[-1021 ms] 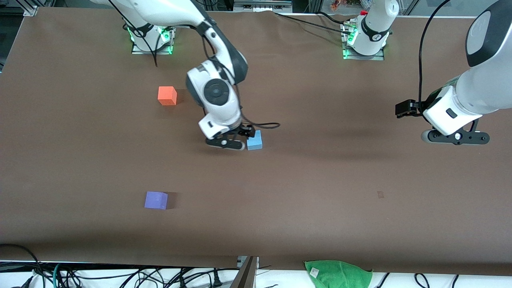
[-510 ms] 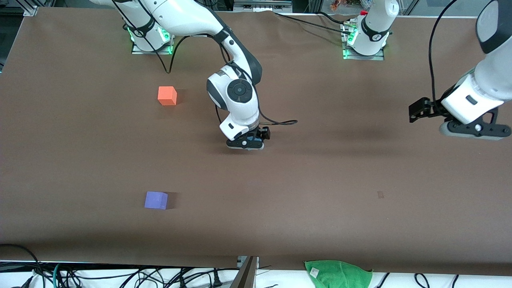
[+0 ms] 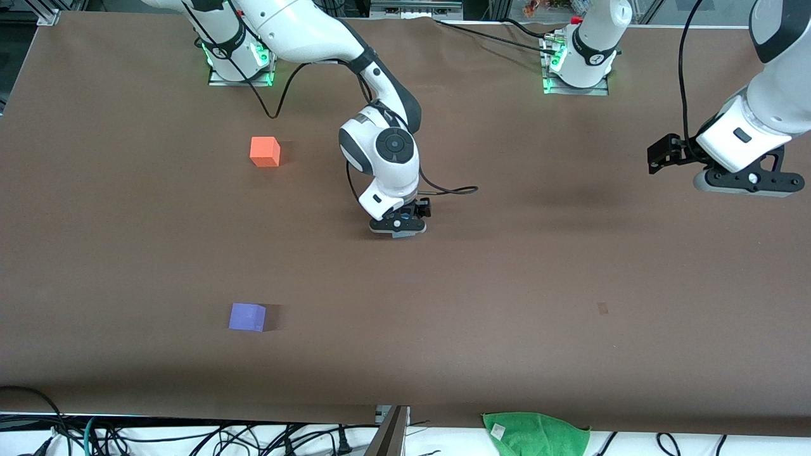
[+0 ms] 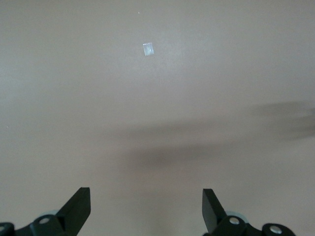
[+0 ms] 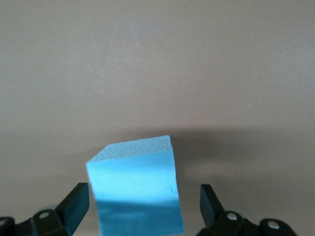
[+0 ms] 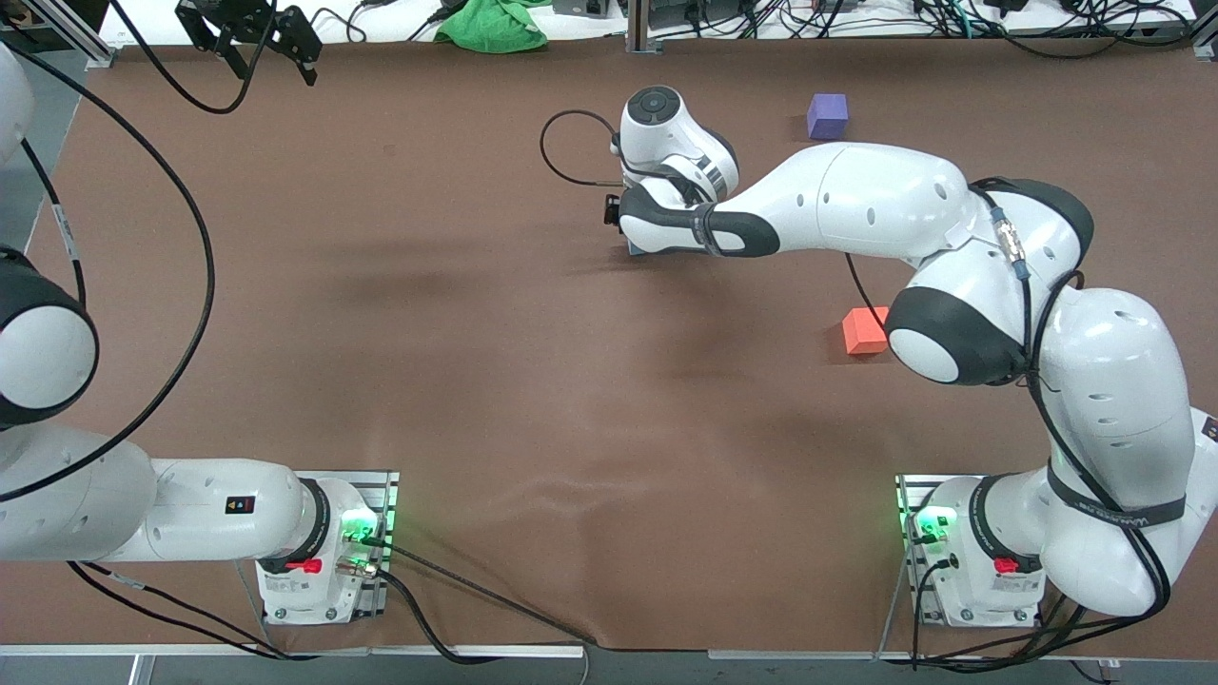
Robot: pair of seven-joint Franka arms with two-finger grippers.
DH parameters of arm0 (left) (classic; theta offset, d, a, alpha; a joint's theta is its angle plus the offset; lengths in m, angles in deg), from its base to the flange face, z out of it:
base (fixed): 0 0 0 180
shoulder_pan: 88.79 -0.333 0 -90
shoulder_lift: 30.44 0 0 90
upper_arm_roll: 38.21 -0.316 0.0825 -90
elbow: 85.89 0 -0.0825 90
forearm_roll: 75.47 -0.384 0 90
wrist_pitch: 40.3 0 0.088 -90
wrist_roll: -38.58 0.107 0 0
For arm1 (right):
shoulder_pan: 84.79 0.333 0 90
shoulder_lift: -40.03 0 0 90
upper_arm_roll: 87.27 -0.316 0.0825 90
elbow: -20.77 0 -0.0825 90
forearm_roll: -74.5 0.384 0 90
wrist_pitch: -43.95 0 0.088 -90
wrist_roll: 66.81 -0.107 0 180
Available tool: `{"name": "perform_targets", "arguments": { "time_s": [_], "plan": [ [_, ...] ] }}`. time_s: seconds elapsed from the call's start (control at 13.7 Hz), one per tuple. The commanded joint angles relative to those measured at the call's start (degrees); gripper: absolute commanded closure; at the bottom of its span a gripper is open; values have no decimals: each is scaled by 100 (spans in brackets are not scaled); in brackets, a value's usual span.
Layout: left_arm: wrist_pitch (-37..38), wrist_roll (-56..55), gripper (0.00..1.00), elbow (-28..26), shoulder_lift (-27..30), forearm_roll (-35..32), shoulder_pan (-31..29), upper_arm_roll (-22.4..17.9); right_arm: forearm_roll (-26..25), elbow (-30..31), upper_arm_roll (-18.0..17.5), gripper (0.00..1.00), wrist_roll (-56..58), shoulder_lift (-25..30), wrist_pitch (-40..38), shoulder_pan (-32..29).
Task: Place blue block between orange and purple blocks
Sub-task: 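Grasp the light-blue cube with the right gripper and carry it toward the orange cube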
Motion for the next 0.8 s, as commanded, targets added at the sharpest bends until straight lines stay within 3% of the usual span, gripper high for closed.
{"name": "perform_targets", "arguments": {
  "time_s": [0.0, 0.07, 0.22, 0.36, 0.51, 0.73],
  "plan": [
    [-102, 65, 0, -375, 437, 101, -41, -49, -172, -165, 60, 1, -28, -116, -27, 114],
    [-6, 57, 0, -349, 446, 101, -102, -41, -172, -174, 69, 8, -1, -107, -27, 105],
    [293, 74, 0, -182, 376, 162, -216, -66, -155, -174, 77, 38, -19, -81, -62, 96],
    [294, 92, 0, -138, 358, 163, -235, -49, -163, -174, 86, 60, 42, -46, -89, 70],
    [294, 84, 0, -120, 358, 163, -234, -14, -163, -148, 121, 65, 322, 146, -438, -113],
    [302, 92, 0, -129, 367, 154, -243, -23, -58, 28, 297, 65, 1325, 874, -1685, -684]
  ]
}}
